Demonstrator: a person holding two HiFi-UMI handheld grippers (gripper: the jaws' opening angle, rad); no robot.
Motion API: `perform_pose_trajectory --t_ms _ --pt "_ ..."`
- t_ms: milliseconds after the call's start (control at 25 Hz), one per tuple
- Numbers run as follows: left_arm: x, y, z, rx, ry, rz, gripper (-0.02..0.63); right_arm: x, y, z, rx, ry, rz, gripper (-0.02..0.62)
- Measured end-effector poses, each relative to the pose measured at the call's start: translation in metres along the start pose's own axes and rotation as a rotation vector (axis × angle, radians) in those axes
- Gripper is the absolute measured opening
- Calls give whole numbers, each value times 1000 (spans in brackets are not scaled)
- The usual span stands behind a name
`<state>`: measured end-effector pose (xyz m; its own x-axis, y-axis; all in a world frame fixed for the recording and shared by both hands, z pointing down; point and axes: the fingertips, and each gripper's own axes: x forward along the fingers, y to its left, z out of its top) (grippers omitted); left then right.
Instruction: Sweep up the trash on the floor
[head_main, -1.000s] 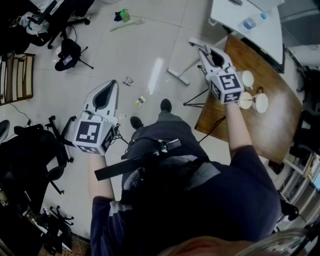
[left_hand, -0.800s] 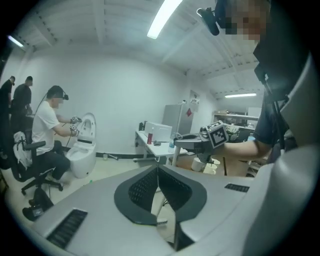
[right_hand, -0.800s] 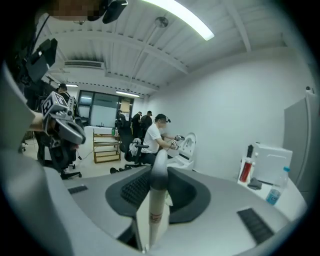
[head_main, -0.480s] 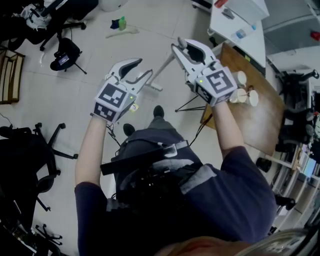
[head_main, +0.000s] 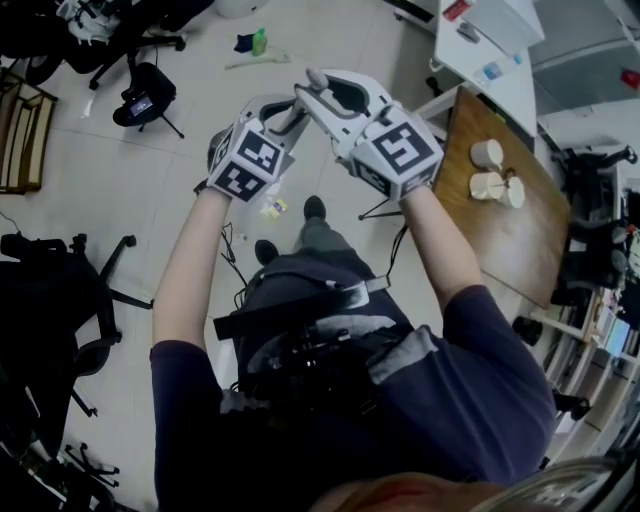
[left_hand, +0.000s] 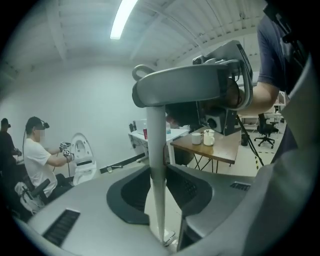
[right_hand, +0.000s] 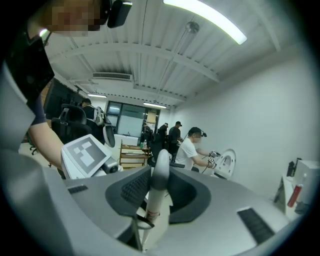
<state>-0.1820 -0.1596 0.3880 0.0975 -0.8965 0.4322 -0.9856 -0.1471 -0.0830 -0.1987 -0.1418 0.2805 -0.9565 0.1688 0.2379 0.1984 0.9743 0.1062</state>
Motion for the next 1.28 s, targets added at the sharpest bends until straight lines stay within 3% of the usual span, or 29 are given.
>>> perform_pose_trajectory --t_ms 160,320,600,760,960,1280 --pt "-3 13 -14 -14 8 44 98 16 5 -5 -5 9 43 118" --pt "1 30 -25 22 44 76 98 37 6 -12 -35 -1 89 118" --pt "30 67 -45 -4 88 139 98 72 -15 -34 -88 -7 177 118" --pt "58 84 -66 -11 150 136 98 89 -32 -62 -81 18 196 118" --pt "82 98 -106 -87 215 143 98 114 -37 -104 -43 78 224 118" --pt "103 93 -176 -169 353 133 100 137 -18 -172 -111 214 284 118"
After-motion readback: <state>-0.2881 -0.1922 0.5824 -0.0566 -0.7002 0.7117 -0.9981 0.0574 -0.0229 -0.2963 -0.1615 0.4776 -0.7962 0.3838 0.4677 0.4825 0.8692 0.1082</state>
